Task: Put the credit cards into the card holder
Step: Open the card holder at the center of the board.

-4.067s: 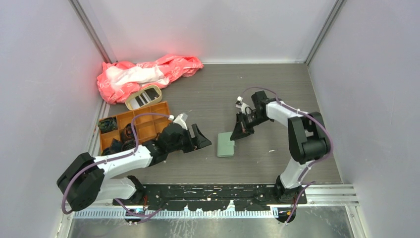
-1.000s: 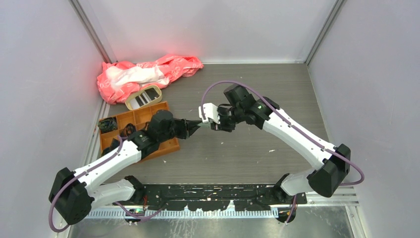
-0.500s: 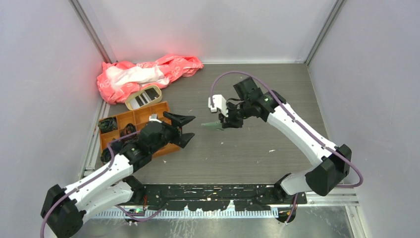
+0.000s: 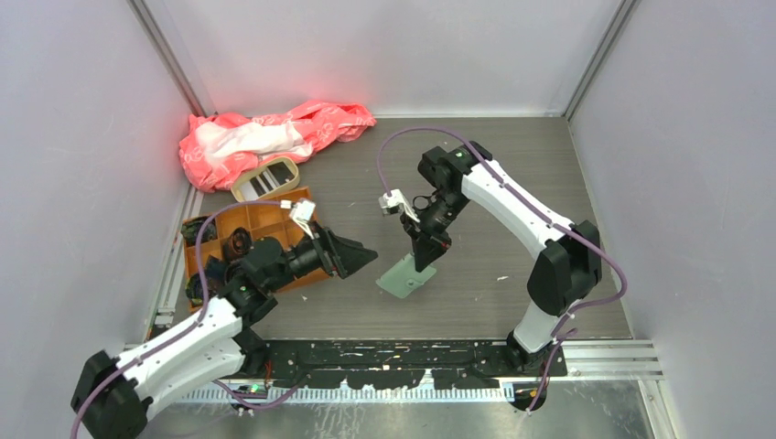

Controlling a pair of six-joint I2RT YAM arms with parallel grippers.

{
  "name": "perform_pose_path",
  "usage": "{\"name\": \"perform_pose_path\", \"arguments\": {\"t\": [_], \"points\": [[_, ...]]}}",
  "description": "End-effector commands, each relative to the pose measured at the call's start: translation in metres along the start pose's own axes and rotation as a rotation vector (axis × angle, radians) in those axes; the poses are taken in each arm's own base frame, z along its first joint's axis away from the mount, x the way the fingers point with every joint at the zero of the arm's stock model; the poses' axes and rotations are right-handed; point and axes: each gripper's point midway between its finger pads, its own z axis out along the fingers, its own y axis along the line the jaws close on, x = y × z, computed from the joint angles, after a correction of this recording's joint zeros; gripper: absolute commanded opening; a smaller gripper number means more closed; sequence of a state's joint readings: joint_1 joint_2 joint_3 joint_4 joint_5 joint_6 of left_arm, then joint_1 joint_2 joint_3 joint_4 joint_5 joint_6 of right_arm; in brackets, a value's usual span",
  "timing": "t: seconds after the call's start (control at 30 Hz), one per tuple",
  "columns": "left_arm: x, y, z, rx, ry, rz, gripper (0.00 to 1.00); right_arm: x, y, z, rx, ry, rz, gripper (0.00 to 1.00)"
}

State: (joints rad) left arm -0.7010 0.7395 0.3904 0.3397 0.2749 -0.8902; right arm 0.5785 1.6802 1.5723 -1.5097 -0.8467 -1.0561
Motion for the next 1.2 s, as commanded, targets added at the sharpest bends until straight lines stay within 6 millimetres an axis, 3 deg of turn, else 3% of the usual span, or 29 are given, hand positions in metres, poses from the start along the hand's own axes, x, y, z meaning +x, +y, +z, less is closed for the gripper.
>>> {"name": "perform_pose_path", "arguments": {"t": [0.0,0.1,0.2,0.33,0.43,0.5,0.53,0.67,0.73,0.83,0.87,0.97,1.07,1.17], "points": [[0.003,-0.049,0.012,0.27,0.03,0.215,0.87,-0.027,0.029,-0.004,-0.111,-0.123,0.009,0.01],[0.017,-0.06,0.025,0.321,0.086,0.226,0.84,-0.027,0.028,-0.003,-0.113,-0.122,0.013,0.01],[0.035,-0.056,0.038,0.319,0.153,0.228,0.8,-0.027,0.028,-0.004,-0.11,-0.122,0.011,0.01],[0.044,-0.059,0.044,0.346,0.189,0.22,0.68,-0.026,0.029,-0.003,-0.116,-0.121,0.016,0.01],[0.051,-0.064,0.047,0.38,0.236,0.204,0.38,-0.026,0.028,-0.002,-0.122,-0.12,0.023,0.02],[0.056,-0.064,0.049,0.387,0.265,0.186,0.04,-0.027,0.028,-0.003,-0.12,-0.122,0.026,0.02],[0.056,-0.064,0.05,0.384,0.271,0.176,0.01,-0.028,0.027,-0.003,-0.114,-0.121,0.031,0.04],[0.042,-0.053,0.055,0.276,0.191,0.129,0.0,-0.03,0.012,-0.015,0.01,-0.097,0.058,0.25],[0.022,-0.038,0.051,0.134,0.099,0.083,0.0,-0.031,-0.01,-0.037,0.16,-0.11,0.073,0.51],[-0.006,-0.007,0.036,-0.121,-0.038,-0.021,0.0,-0.041,-0.035,-0.087,0.39,-0.191,0.045,0.94],[-0.015,0.001,0.028,-0.202,-0.079,-0.068,0.0,-0.047,-0.038,-0.102,0.451,-0.222,0.017,0.99],[-0.039,0.008,0.013,-0.332,-0.187,-0.203,0.0,-0.067,-0.028,-0.119,0.476,-0.285,-0.065,0.99],[-0.046,0.013,0.01,-0.419,-0.243,-0.397,0.0,-0.085,-0.006,-0.1,0.328,-0.362,-0.074,0.97],[-0.051,0.006,0.016,-0.485,-0.21,-0.463,0.0,-0.092,-0.011,-0.073,0.346,-0.308,-0.035,0.81]]}}
